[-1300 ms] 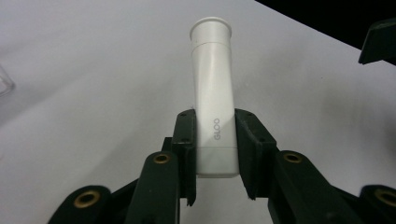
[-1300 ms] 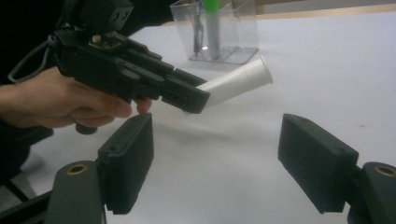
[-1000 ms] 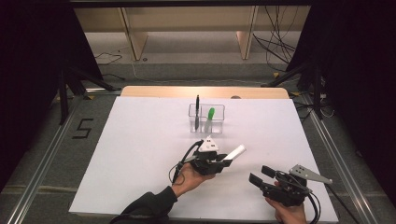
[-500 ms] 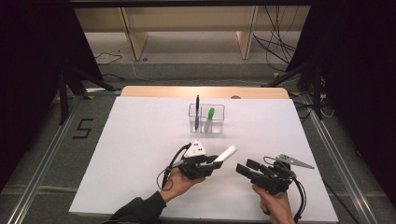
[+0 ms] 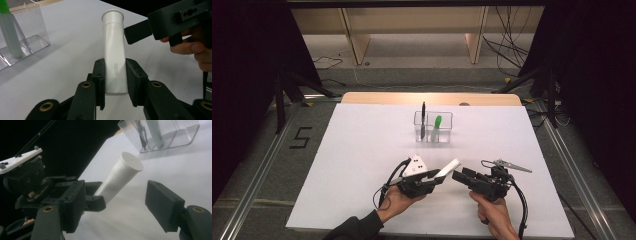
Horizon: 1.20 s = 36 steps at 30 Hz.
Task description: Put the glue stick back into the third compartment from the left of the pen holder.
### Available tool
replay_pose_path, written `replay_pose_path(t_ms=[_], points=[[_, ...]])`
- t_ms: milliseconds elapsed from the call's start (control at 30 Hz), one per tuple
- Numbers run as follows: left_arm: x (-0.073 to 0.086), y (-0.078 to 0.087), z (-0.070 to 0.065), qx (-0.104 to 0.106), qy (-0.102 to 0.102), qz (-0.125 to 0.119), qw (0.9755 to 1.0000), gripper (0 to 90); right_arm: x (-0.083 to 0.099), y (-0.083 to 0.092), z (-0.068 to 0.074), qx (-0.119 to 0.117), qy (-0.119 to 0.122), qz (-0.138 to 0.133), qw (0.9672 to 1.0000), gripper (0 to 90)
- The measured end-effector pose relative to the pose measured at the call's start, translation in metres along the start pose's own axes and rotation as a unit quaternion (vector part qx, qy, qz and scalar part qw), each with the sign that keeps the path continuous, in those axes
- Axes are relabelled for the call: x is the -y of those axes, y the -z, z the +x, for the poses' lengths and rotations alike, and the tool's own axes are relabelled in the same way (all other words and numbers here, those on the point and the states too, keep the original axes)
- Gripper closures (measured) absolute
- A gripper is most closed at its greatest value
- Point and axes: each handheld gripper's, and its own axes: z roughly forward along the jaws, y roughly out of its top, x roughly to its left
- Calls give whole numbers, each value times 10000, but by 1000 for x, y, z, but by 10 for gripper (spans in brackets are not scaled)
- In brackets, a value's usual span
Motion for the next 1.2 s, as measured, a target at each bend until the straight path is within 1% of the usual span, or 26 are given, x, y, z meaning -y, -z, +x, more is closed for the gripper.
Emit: replay_pose_path(t_ms=[33, 100, 200, 267, 367, 433, 500, 600, 700, 900, 1100, 1200], points=[[0, 1, 0, -11, -38, -14, 10000, 709, 0, -1, 0, -6, -24, 16, 10000, 342], [1, 1, -2, 10, -19, -17, 10000, 709, 0, -3, 1, -35, -62, 28, 10000, 345], [2, 2, -5, 30, -73, -5, 10000, 709, 0, -7, 1, -85, -111, 56, 9999, 354], [3, 2, -6, 41, -77, -13, 10000, 709, 0, -9, 2, -98, -133, 85, 9998, 363], [3, 3, -8, 55, -83, -42, 9999, 709, 0, -12, 1, -162, -242, 84, 9995, 376], [3, 3, -10, 78, -102, -39, 9999, 709, 0, -13, 1, -172, -234, 104, 9995, 392], [4, 3, -11, 97, -91, -57, 9999, 709, 1, -15, 1, -207, -286, 103, 9993, 402], [5, 3, -13, 146, -47, -77, 9999, 709, 1, -16, 1, -268, -317, 96, 9991, 430], [5, 3, -14, 146, -61, -109, 9998, 709, 1, -17, 1, -318, -376, 69, 9988, 460], [5, 4, -15, 183, -21, -157, 9997, 709, 2, -17, 1, -327, -401, 80, 9986, 518], [6, 4, -14, 212, -35, -195, 9996, 708, 3, -17, -1, -337, -453, 67, 9984, 587], [6, 4, -14, 242, -34, -227, 9994, 708, 2, -16, -1, -395, -542, 75, 9977, 612]])
